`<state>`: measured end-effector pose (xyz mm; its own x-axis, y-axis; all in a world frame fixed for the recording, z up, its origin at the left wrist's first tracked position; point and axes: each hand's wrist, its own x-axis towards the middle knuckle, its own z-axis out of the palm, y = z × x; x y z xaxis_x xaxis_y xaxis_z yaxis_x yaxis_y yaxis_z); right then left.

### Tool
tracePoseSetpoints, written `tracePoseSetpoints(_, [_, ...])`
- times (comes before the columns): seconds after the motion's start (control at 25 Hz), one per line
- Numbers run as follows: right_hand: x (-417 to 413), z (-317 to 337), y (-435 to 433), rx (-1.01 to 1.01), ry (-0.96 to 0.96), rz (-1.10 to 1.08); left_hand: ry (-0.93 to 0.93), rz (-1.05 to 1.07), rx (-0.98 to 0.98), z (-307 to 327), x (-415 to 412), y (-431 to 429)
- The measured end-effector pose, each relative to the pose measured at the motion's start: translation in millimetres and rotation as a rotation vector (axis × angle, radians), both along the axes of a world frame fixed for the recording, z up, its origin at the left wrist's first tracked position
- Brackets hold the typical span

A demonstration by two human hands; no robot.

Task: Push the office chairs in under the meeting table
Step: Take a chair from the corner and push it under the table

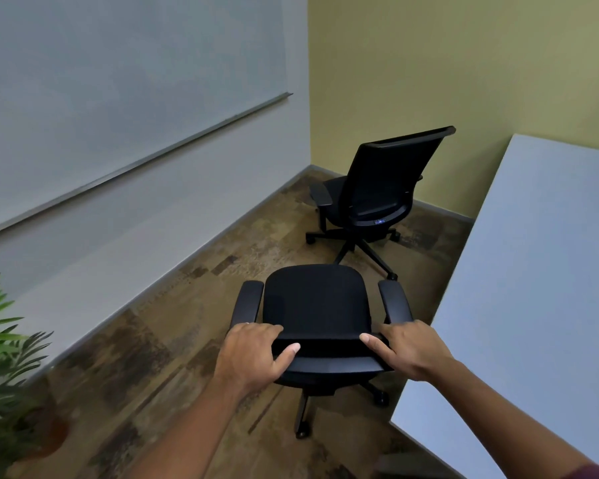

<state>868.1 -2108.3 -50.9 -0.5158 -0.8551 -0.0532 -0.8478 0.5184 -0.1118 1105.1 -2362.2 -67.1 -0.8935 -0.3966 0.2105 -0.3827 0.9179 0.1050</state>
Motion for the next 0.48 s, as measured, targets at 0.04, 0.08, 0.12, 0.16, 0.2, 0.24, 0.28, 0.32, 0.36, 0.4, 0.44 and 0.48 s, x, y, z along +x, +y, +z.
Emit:
tracePoseSetpoints(0.04, [5,0,1,-0.006,-0.005,-0.029,0.004,-0.019,0.007,0,-2,-5])
tracePoseSetpoints(0.08, [10,1,1,-0.009,-0.008,-0.056,0.004,-0.040,0.011,-1,-4,-11])
tracePoseSetpoints(0.12, [15,2,1,-0.012,-0.010,-0.082,-0.001,-0.062,0.016,-1,-6,-18])
tracePoseSetpoints(0.16, [21,2,0,-0.017,-0.006,-0.108,-0.014,-0.087,0.022,-1,-9,-26])
tracePoseSetpoints(0.2, [27,3,-1,-0.020,-0.001,-0.132,-0.029,-0.109,0.027,0,-11,-34])
tracePoseSetpoints(0.24, [34,4,-3,-0.024,0.010,-0.153,-0.043,-0.130,0.026,0,-14,-41])
tracePoseSetpoints(0.28, [40,4,-6,-0.022,0.021,-0.173,-0.055,-0.150,0.020,1,-16,-49])
tracePoseSetpoints(0.32, [47,3,-9,-0.017,0.030,-0.193,-0.067,-0.170,0.011,2,-17,-57])
tracePoseSetpoints(0.36, [53,2,-14,-0.014,0.034,-0.218,-0.077,-0.193,0.001,4,-20,-65])
tracePoseSetpoints(0.4, [59,1,-18,-0.014,0.032,-0.244,-0.086,-0.212,-0.005,6,-22,-74])
tracePoseSetpoints(0.44, [65,0,-22,-0.020,0.025,-0.274,-0.098,-0.229,-0.006,7,-25,-83])
tracePoseSetpoints(0.48, [69,0,-27,-0.023,0.019,-0.307,-0.113,-0.244,-0.006,9,-29,-91])
